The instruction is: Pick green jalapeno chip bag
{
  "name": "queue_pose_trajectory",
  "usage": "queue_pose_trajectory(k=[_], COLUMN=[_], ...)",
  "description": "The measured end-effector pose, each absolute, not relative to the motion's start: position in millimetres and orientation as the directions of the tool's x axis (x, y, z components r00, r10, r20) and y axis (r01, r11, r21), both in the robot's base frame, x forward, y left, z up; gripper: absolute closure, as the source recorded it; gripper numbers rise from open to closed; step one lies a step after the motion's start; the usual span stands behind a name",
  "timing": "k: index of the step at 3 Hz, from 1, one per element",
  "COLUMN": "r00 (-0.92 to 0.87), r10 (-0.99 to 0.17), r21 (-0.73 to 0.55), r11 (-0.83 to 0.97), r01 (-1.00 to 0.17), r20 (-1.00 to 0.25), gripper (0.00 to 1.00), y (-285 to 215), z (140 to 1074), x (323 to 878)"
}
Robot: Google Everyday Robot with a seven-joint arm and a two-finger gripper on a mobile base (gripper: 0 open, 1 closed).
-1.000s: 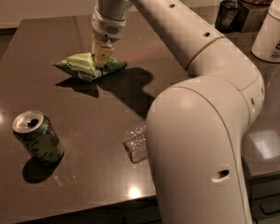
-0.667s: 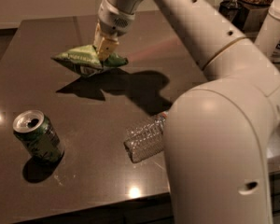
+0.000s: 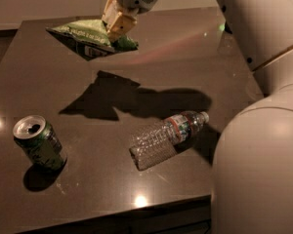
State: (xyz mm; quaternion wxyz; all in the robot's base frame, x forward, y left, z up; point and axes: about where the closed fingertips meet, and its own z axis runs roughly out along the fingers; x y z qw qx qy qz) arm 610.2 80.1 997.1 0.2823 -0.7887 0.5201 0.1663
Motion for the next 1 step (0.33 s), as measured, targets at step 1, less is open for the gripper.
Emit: queue_pose_trajectory(k=[1], r00=[0.401], r10=[-0.726], r21=[-0.274], r11=[-0.295], r01=[-0.915], r20=[-0.558], gripper=[1.00], y=[84.6], z=[993.6], x=[614.3])
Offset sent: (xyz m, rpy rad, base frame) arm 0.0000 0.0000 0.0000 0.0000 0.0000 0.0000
